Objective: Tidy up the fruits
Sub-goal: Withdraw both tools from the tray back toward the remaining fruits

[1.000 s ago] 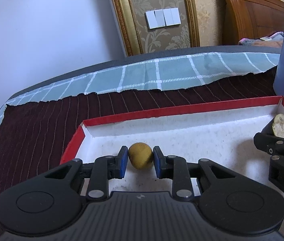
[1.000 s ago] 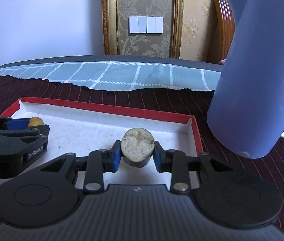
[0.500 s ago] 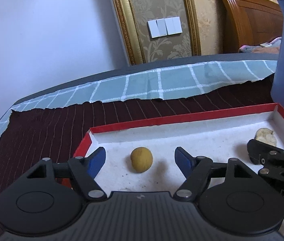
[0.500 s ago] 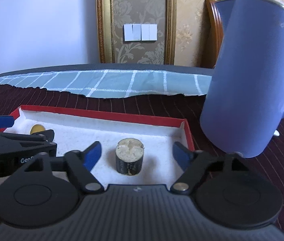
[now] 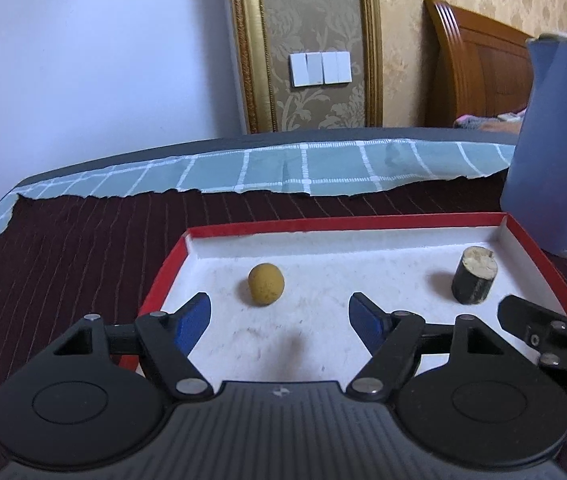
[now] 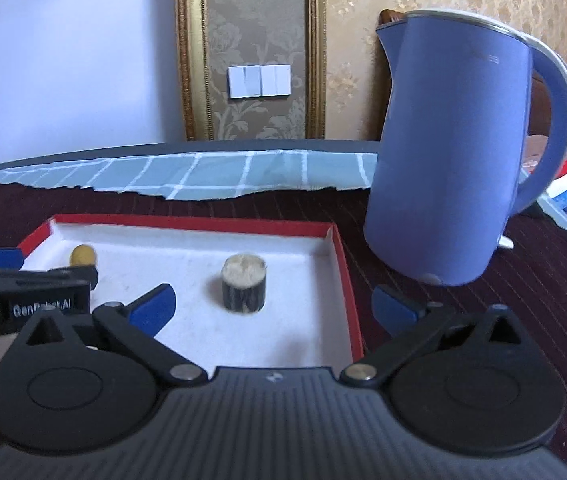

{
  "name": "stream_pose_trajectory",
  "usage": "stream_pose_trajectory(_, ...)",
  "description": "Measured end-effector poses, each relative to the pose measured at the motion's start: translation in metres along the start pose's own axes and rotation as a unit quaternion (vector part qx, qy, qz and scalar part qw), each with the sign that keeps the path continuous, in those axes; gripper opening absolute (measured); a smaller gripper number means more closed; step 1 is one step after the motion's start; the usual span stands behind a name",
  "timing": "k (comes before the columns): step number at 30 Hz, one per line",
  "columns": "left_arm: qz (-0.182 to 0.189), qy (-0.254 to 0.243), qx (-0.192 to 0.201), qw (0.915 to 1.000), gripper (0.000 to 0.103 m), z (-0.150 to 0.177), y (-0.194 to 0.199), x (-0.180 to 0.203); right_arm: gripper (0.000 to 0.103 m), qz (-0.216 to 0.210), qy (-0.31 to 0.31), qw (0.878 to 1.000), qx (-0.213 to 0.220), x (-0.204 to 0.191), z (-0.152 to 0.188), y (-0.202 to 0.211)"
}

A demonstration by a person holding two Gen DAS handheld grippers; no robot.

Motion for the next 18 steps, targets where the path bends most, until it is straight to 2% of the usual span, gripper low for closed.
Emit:
stream_pose_trajectory(5,-0.002,0.012,0.013,0.9998,0.084,0.015,0.023,-0.013,0.103,-0.013,-0.016,1.000,-0.008,-0.002,0.014,0.020)
stream_pose_trajectory(15,0.021,0.039,0.033,0.9985,0.084,0.050,0.062,-0.040,0.103,0.042,-0.012,0.999,-0.008,-0.009,0.035,0.053)
stream_pose_trajectory(18,0.031,0.037,0.046,0.9978,0.084,0.058,0.075,-0.046,0.103,0.049,-0.026,0.998,0.011,-0.007,0.038,0.063)
Point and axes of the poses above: each gripper's, at about its wrist camera, not at the fingertips, and y roughly against the way its jaws point, x to its right, z to its underside, the point moved 10 cm from there along -y, roughly the way its jaws point, and after that the axes turned 2 degrees about y, right-handed, at the moved point
